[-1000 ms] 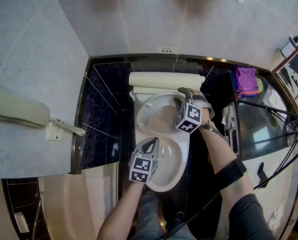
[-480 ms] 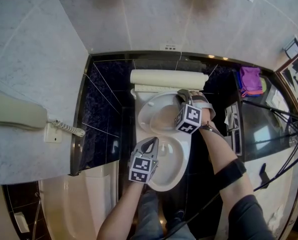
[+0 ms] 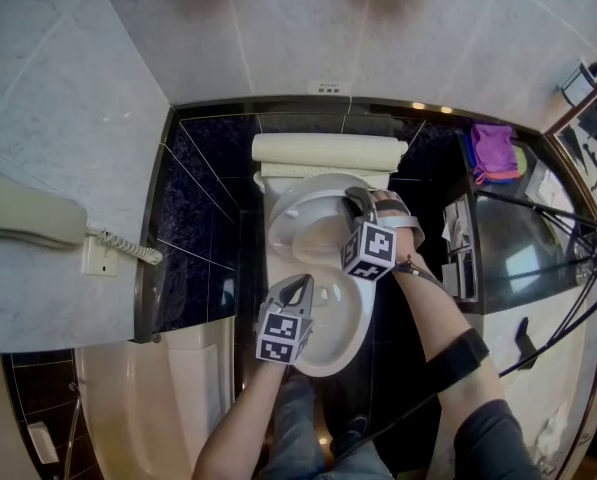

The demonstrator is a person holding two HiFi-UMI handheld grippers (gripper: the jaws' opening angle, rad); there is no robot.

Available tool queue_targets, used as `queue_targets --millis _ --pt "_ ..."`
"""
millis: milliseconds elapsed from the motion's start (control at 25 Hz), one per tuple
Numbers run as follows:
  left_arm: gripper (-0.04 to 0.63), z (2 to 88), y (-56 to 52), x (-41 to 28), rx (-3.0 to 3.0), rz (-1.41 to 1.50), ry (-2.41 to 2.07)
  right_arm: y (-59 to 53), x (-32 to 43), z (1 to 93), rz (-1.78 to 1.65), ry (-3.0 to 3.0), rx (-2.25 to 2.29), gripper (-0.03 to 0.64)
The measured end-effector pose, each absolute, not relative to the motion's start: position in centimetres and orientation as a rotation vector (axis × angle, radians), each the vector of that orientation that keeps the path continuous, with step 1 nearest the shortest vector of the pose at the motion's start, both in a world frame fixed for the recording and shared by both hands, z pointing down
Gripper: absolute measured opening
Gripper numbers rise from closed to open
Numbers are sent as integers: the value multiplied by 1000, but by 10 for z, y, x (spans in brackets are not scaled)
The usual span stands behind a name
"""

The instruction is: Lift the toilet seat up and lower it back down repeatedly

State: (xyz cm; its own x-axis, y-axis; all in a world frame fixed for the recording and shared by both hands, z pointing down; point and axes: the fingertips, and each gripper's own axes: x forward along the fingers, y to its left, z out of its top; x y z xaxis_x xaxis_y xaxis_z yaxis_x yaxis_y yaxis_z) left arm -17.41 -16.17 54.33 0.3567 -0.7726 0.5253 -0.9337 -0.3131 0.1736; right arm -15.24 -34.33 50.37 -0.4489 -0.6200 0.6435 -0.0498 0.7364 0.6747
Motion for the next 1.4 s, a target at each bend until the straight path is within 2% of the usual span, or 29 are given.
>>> queue_targets --millis 720,1400 --pt "-6 558 -130 -138 2128 521 -1521 -212 -122 496 -761 -2023 503 75" --pt "-8 591 -68 -113 2014 533 -1613 -65 -87 549 -788 -2031 347 95"
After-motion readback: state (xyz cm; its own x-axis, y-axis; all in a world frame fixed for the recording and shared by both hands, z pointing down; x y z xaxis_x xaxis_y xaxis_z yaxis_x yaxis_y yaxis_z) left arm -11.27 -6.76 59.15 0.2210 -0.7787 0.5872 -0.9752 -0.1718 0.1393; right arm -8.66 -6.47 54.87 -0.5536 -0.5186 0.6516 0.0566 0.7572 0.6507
